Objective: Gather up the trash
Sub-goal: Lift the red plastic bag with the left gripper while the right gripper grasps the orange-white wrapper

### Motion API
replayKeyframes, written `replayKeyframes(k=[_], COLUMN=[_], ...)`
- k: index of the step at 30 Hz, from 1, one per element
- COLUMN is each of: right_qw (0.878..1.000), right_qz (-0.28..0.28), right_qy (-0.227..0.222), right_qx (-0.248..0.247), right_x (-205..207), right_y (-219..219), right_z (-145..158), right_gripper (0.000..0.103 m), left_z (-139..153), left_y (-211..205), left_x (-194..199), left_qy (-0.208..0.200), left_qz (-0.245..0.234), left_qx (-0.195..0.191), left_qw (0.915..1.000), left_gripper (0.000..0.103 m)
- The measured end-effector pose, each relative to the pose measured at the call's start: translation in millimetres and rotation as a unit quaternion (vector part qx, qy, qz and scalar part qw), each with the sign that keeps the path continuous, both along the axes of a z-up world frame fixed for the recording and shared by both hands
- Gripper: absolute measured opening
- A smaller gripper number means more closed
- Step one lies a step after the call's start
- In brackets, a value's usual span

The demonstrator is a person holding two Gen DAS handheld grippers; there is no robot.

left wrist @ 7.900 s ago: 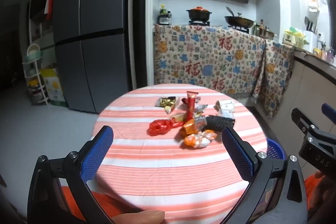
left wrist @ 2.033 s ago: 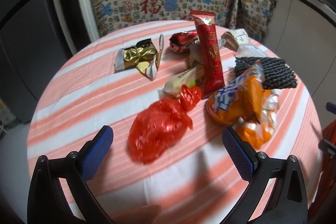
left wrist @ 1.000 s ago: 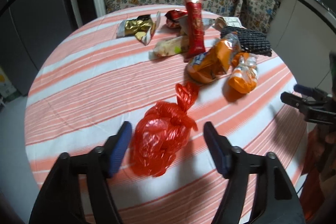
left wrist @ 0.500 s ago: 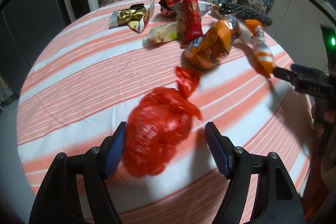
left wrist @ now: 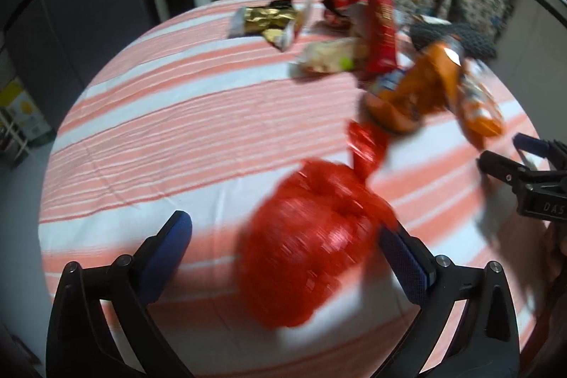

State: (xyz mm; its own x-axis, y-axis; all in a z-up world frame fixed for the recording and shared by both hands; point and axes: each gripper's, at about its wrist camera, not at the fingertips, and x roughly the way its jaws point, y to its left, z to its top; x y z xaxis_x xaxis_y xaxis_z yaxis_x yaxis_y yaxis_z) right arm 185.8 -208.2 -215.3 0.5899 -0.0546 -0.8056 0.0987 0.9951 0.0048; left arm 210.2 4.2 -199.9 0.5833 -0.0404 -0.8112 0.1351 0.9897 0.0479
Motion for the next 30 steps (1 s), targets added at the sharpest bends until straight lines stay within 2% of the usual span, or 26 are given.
replayKeyframes(k=[5, 10, 13, 15, 17, 19, 20, 23, 25, 26, 28, 30], right_qw=[1.000, 1.000, 1.000, 0.999, 0.997, 0.995, 0.994, 0.992, 0.995, 0.997, 0.999, 0.998], right_qz=[-0.015, -0.007, -0.026, -0.030, -0.030, -0.037, -0.040, -0.030, -0.008, -0.002, -0.023, -0.039], right_qy=[0.006, 0.006, 0.015, -0.006, -0.026, -0.040, -0.042, -0.030, -0.022, -0.015, -0.003, -0.001], right_qx=[0.002, 0.000, -0.002, 0.018, 0.059, 0.086, 0.091, 0.122, 0.095, 0.078, 0.048, 0.040], right_x=[21, 16, 8, 3, 4, 15, 21, 37, 37, 35, 26, 17], right_y=[-12, -22, -32, -34, -30, -24, -22, -17, -12, -14, -31, -44], right_z=[-1, -2, -1, 4, 10, 15, 15, 9, 8, 8, 8, 12], right_gripper=[0.103, 0.103, 0.102, 0.100, 0.099, 0.091, 0.082, 0.071, 0.057, 0.047, 0.046, 0.051], left_z=[-1, -1, -1, -2, -2, -2, -2, -2, -2, -2, -1, 0], left_y=[7, 14, 19, 18, 19, 20, 20, 20, 20, 21, 23, 27], left_x=[12, 13, 15, 14, 13, 10, 10, 8, 5, 4, 1, 1], left_qy=[-0.002, -0.003, -0.003, -0.006, -0.007, -0.007, -0.007, -0.008, -0.007, -0.005, -0.001, 0.009], left_qz=[0.032, 0.052, 0.071, 0.074, 0.076, 0.075, 0.074, 0.073, 0.065, 0.056, 0.048, 0.046], left_qx=[0.000, 0.001, 0.001, 0.002, 0.001, 0.000, 0.000, 0.000, 0.001, 0.002, 0.003, 0.001], left_qw=[0.9995, 0.9986, 0.9975, 0.9972, 0.9971, 0.9972, 0.9972, 0.9973, 0.9979, 0.9984, 0.9989, 0.9989], left_gripper=[0.103, 0.103, 0.103, 0.103, 0.103, 0.103, 0.103, 0.103, 0.103, 0.103, 0.103, 0.103])
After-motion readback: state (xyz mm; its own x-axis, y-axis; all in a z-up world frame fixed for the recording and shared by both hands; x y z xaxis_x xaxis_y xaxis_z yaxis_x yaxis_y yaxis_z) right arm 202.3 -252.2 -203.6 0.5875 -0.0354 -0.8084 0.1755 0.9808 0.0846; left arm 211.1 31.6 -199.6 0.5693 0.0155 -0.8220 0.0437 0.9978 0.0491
